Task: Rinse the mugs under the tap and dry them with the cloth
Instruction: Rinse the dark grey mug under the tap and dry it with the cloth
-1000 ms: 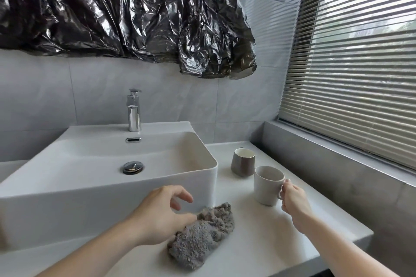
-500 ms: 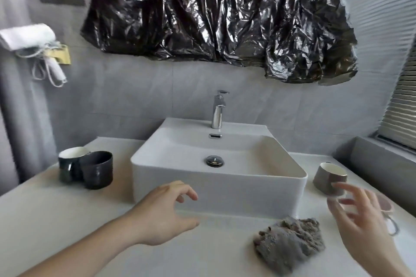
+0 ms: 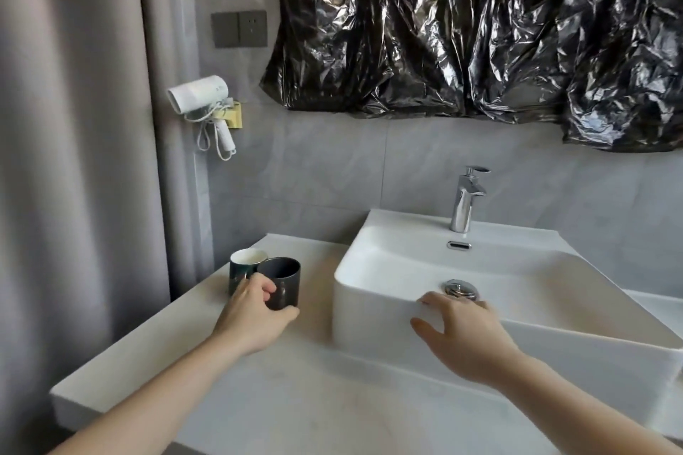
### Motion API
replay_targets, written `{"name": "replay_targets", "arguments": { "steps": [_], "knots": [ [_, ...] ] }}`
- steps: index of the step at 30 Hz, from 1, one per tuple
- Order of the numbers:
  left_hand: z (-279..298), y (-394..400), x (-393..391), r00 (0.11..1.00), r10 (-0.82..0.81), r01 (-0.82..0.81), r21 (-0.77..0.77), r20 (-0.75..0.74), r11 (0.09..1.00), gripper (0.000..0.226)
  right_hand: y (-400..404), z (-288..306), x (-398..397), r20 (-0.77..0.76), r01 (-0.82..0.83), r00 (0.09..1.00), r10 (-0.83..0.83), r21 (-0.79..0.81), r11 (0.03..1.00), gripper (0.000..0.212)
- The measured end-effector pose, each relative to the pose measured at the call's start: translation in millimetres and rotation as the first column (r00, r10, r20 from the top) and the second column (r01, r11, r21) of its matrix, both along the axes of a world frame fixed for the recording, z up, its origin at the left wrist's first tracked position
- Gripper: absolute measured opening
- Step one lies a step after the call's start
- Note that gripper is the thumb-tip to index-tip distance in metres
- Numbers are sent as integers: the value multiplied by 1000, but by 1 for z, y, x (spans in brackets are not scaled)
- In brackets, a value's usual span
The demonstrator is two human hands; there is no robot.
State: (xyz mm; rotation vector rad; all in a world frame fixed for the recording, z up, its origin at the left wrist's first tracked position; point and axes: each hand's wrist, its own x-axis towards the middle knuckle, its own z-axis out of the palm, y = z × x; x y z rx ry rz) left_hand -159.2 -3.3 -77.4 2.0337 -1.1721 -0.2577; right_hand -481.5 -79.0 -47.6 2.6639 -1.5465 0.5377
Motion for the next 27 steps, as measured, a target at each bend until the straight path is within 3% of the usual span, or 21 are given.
{"name": "replay_targets", "arguments": {
  "steps": [4, 12, 14, 17, 22, 27],
  "knots": [
    [-14, -26, 4, 975, 35, -26, 43, -220, 999, 48, -2, -17, 9, -143, 46, 988, -62, -115, 992, 46],
    [-18, -55, -6, 882, 173, -223, -64, -438, 973, 34, 0, -20, 6, -168, 57, 983, -76, -114, 992, 50],
    [-18, -60, -9, 836, 128, -195, -70, -534, 978, 22, 1, -21, 7, -172, 66, 981, -85, -108, 992, 51],
    [-16, -62, -15, 791, 108, -184, -66, -602, 981, 30, 2, -21, 7, -166, 62, 983, -79, -106, 992, 52],
    [-15, -63, -17, 687, 60, -130, -42, -724, 991, 22, 3, -19, 7, -137, 46, 989, -57, -85, 995, 53],
    [-20, -59, -12, 796, 63, -102, -32, -602, 994, 34, 5, -19, 6, -137, 50, 989, -61, -79, 996, 52]
  ]
}}
